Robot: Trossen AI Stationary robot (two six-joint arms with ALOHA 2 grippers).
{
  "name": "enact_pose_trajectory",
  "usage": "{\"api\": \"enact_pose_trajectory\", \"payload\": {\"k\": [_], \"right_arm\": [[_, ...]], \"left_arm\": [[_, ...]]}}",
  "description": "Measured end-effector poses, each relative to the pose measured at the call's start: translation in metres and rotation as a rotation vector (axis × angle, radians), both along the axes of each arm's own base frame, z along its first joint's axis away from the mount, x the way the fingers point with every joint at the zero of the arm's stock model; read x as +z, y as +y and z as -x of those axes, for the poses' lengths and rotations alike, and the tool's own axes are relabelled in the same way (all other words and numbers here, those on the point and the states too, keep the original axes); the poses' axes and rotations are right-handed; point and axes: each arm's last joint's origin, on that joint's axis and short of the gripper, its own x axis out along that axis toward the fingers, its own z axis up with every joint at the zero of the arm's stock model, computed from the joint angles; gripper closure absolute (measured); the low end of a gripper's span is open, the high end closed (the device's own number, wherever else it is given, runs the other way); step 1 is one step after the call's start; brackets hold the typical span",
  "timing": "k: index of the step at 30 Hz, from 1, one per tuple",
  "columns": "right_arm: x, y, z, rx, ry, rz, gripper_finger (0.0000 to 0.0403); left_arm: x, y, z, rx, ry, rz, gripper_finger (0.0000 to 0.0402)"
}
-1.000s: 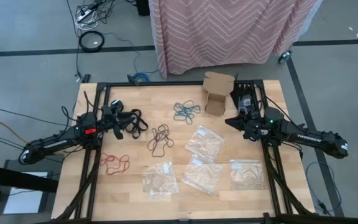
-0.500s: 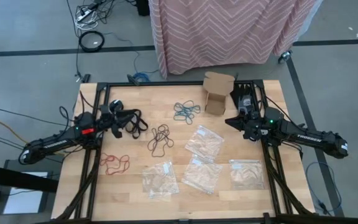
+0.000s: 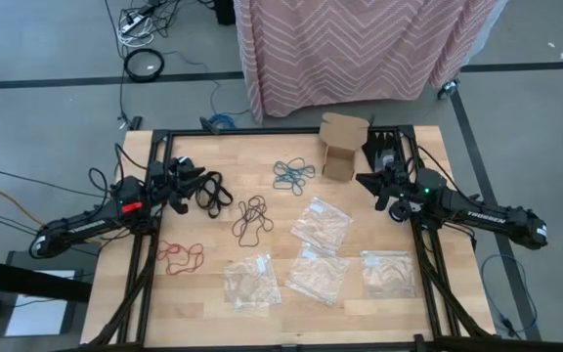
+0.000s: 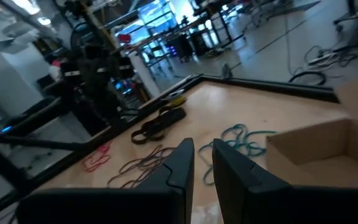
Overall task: Sort rubber bands
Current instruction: Open the top transparent zip bag
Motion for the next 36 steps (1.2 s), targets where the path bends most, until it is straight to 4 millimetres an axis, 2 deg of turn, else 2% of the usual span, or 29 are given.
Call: {"api": "enact_pose_trajectory", "payload": {"k": [16,21,27,30,36], "right_arm": [[0.003,-0.002,0.000,-0.054,-0.058,-0.070,0.0353],[0.003,-0.002,0.000,-0.054,-0.056,-0.072,0.0353],[0.003,-0.002,0.000,-0.057,-0.080,-0.132,0.0353],[0.004,-0.002,0.000,-0.066,-0.097,-0.142,0.0353],[0.016,-0.002,0.001,-0.056,-0.265,-0.221,0.0353]], "left_arm": [[-0.022,0.002,-0.003,0.040,0.209,0.103,0.0238],[-0.019,0.002,-0.002,0.047,0.175,0.102,0.0238],[-0.016,0.002,-0.002,0.029,0.101,0.207,0.0238],[-0.012,0.002,-0.002,0.022,0.059,0.199,0.0238],[-0.003,0.002,0.000,0.036,-0.022,0.144,0.0238]]}}
